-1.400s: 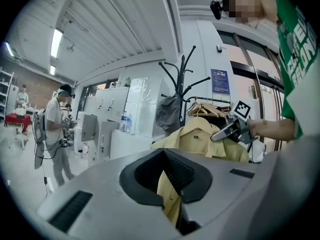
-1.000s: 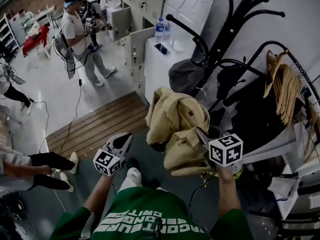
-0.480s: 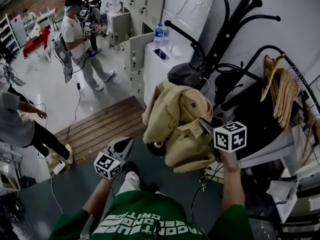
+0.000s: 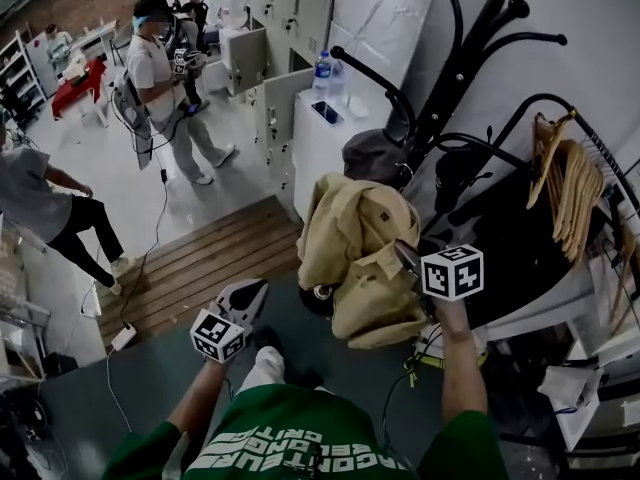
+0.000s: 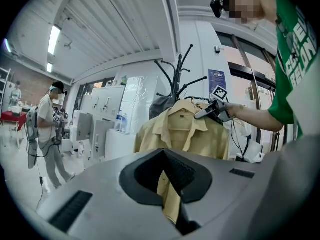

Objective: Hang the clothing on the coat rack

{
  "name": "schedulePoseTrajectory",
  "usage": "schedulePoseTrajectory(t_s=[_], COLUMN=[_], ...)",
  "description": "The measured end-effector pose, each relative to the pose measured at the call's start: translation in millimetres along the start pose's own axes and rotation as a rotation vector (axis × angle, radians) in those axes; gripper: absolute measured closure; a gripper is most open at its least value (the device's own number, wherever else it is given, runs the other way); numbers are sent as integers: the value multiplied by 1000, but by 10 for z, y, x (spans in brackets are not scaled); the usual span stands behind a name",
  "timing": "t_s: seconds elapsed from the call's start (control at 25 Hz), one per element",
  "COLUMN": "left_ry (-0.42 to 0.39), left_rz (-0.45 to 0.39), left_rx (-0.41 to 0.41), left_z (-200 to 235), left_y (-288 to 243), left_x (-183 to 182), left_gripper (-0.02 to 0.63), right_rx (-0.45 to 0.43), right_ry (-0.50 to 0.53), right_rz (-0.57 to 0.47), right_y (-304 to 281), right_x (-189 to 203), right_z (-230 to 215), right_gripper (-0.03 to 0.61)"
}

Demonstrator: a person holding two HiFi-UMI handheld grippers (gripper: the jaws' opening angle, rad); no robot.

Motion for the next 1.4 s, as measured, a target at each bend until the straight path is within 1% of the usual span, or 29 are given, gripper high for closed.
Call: schedulePoseTrajectory(t_s=[0.36, 0.6, 0.68, 0.76, 0.92, 1.04, 1.24, 1.4], left_ry=[7, 2, 2, 1, -2, -7, -23, -40], left_rz=[6, 9, 12, 15, 14, 12, 3, 3], left_rx=[14, 17, 16, 15, 14, 29, 42, 62], left_z=[-63, -88, -94, -91, -97, -146, -215, -260], left_y=[-98, -156, -163, -156, -176, -222, -261, -358], left_x=[6, 2, 21, 40, 40, 11, -82, -153], left_gripper=[609, 609, 609, 609, 609, 609, 609, 609], right_rx=[2, 8, 18, 23, 27, 57, 117, 138], right_ry=[-5, 11, 16, 11, -6, -10, 16, 29], right_rz=[-19, -38, -56, -80, -114, -140, -179, -197], right_y=[-130, -233, -247, -235, -138, 12, 274, 412], right_x=[4, -6, 0, 4, -2, 19, 69, 178], right_z=[-76, -159, -177, -188, -242, -264, -215, -147], right_gripper=[499, 495, 487, 464, 439, 436, 436, 436])
Point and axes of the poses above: the fingertips, and each gripper's own axes: y backward along the fingers, z to its left, x out of its underside, the point moved 7 cm from there along y, backward along the fingers, and after that the axes turned 3 degrees about -y, right-handed, at the moved point
